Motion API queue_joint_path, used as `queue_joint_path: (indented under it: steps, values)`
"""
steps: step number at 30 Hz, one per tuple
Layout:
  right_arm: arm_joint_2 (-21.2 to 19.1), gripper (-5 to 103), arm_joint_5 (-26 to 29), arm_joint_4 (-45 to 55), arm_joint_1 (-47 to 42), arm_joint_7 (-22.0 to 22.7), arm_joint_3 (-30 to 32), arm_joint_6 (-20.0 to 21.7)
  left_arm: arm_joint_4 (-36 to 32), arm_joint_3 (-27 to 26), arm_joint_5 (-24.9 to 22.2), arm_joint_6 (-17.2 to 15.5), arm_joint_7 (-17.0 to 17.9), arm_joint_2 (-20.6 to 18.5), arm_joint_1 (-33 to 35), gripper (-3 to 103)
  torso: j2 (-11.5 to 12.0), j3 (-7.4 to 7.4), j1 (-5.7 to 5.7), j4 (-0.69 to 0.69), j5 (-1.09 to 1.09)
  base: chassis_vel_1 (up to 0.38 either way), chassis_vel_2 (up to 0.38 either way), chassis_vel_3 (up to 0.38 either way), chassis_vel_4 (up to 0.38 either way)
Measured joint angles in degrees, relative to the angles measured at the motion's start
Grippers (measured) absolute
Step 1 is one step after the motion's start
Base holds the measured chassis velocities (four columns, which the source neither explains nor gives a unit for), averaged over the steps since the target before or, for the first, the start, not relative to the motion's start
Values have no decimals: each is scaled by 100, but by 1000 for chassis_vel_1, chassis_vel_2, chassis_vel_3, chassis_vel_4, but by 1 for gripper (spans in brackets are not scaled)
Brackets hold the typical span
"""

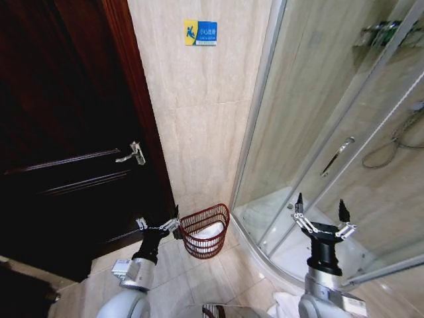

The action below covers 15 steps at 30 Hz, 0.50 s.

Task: Discard the used towel into the hamper.

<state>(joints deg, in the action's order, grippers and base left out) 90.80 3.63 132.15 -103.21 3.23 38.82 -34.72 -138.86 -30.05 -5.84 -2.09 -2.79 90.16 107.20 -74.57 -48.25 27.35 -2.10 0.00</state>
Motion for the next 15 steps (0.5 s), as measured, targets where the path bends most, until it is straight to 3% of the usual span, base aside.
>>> queue_joint_path:
  steps: [10, 15]
  values:
    - [7, 100, 238, 527, -169, -46, 391, -210, 21, 0, -2, 6, 0, -9, -11, 100, 0, 0, 0, 0, -1, 0, 0, 0, 0]
    - [99, 100, 311, 828, -197, 24, 1008, -454, 26, 0, -5, 8, 1, -11, -13, 100, 0, 0, 0, 0, 0, 0, 0, 0, 0]
